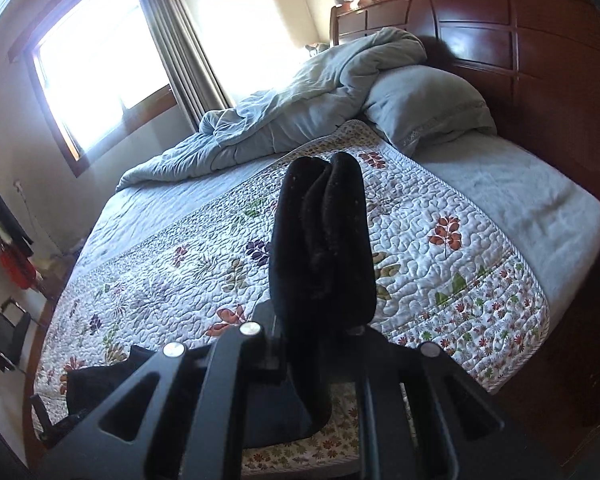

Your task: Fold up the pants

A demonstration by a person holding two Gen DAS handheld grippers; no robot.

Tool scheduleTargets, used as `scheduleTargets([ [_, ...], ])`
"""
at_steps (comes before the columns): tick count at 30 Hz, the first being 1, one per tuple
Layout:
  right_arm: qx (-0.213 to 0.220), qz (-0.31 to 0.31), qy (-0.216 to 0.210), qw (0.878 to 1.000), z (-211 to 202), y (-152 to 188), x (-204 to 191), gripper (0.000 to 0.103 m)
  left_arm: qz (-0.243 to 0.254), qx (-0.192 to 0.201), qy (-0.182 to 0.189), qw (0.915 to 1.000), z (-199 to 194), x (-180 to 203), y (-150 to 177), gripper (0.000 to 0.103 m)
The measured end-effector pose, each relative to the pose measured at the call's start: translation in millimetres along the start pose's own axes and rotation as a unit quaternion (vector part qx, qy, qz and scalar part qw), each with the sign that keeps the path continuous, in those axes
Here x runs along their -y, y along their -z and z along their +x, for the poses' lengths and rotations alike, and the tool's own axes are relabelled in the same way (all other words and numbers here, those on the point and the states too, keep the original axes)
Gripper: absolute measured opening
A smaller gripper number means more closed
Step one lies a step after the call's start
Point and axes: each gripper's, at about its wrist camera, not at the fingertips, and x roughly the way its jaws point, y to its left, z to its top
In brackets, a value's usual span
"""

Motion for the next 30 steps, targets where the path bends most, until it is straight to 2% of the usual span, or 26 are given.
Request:
scheduleTargets([
  [8, 0.001, -0.053, 0.01, 0.999, -0.1, 3.7, -35.8, 0.01, -0.007, 0.002, 0.012, 0.9999, -4.2, -6.5, 0.5, 0.066],
  [30, -0.011, -0.114, 0.006, 0.993, 8.2, 15.2, -89.1, 0.01, -0.015, 0.004, 0.022, 0.9996, -11.2, -13.8, 2.6, 0.066],
])
